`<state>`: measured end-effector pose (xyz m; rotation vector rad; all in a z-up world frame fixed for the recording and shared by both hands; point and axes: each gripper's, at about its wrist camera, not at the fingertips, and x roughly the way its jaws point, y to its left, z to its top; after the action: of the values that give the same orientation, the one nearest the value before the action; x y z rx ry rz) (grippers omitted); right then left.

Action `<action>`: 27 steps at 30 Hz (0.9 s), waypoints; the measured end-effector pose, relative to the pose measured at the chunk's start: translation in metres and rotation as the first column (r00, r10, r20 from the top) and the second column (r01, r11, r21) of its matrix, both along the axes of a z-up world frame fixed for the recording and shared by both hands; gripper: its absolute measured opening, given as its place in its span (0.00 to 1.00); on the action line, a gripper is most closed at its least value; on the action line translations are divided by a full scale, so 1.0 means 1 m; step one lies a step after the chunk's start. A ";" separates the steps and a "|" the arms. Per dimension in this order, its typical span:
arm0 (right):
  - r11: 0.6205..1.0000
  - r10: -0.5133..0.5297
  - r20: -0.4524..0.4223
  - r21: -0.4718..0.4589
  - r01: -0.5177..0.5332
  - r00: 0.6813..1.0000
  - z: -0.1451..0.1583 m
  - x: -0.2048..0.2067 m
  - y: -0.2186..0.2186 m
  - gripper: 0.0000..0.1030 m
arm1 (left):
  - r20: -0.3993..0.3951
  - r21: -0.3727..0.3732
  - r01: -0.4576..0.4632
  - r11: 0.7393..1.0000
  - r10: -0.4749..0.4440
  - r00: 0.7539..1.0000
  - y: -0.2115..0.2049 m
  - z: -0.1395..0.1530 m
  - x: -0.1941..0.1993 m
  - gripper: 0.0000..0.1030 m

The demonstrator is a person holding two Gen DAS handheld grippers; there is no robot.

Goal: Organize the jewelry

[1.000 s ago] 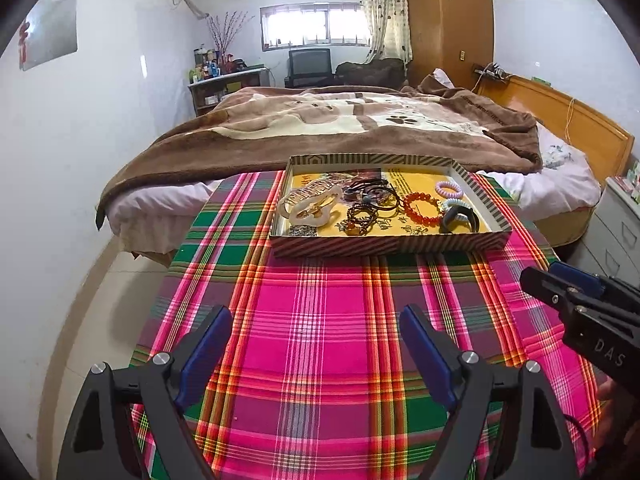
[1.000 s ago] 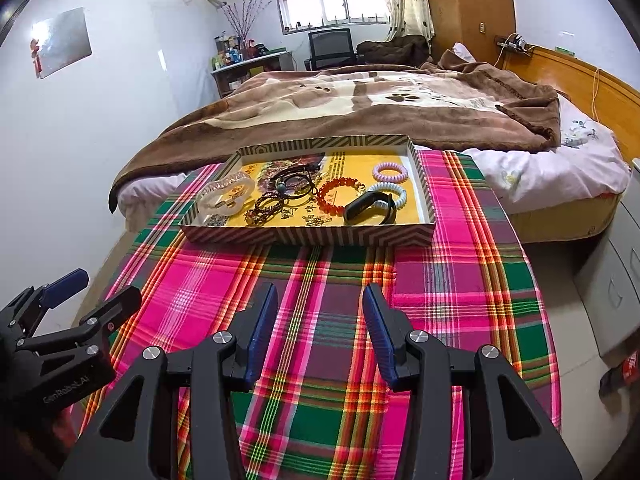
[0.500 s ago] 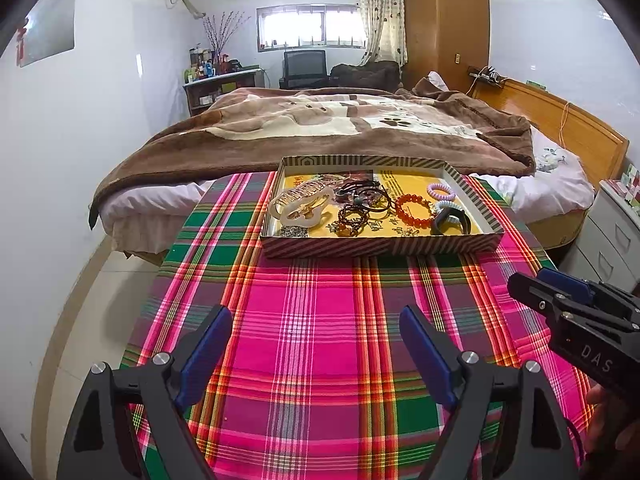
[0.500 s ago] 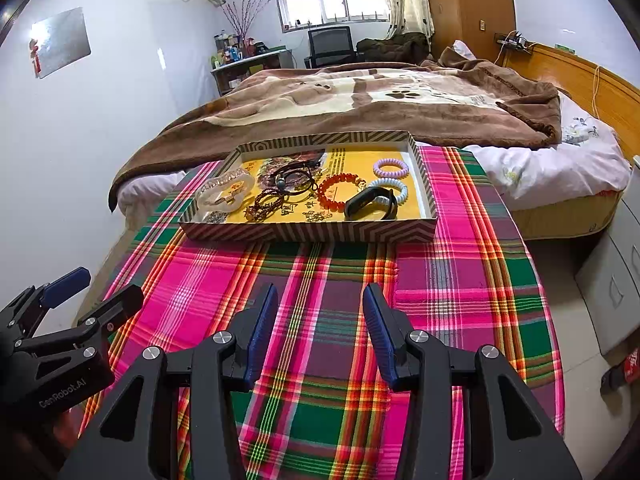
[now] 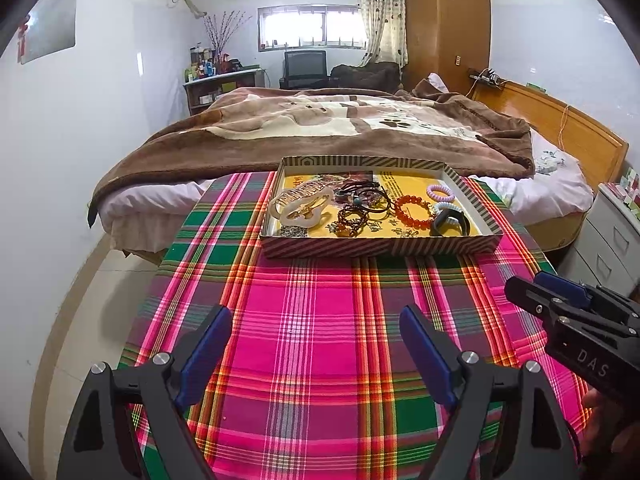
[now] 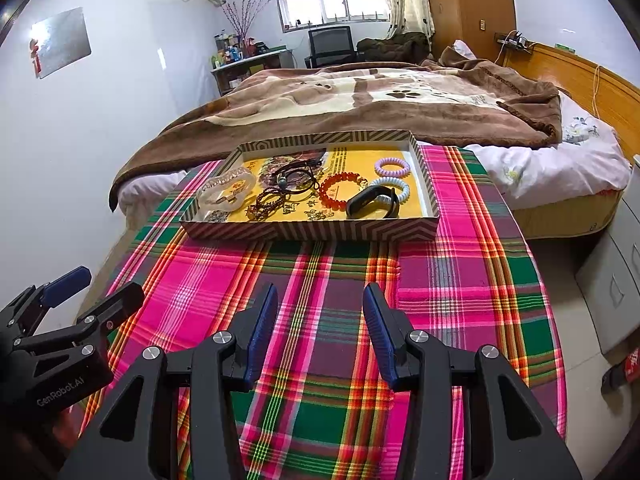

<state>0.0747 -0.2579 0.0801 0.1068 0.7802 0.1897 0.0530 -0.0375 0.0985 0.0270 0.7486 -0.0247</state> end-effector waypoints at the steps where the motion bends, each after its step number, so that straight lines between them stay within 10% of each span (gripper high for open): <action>1: 1.000 -0.001 0.000 0.001 0.001 1.000 0.000 0.000 -0.001 0.44 | -0.001 -0.001 0.000 1.000 0.000 1.000 0.000 0.000 0.000 0.83; 27: 1.000 0.001 -0.008 0.003 -0.001 1.000 -0.003 0.000 0.003 0.44 | -0.006 -0.002 -0.004 1.000 0.004 1.000 0.002 -0.002 0.001 0.83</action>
<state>0.0750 -0.2553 0.0774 0.1100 0.7877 0.1910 0.0538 -0.0359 0.0964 0.0234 0.7543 -0.0217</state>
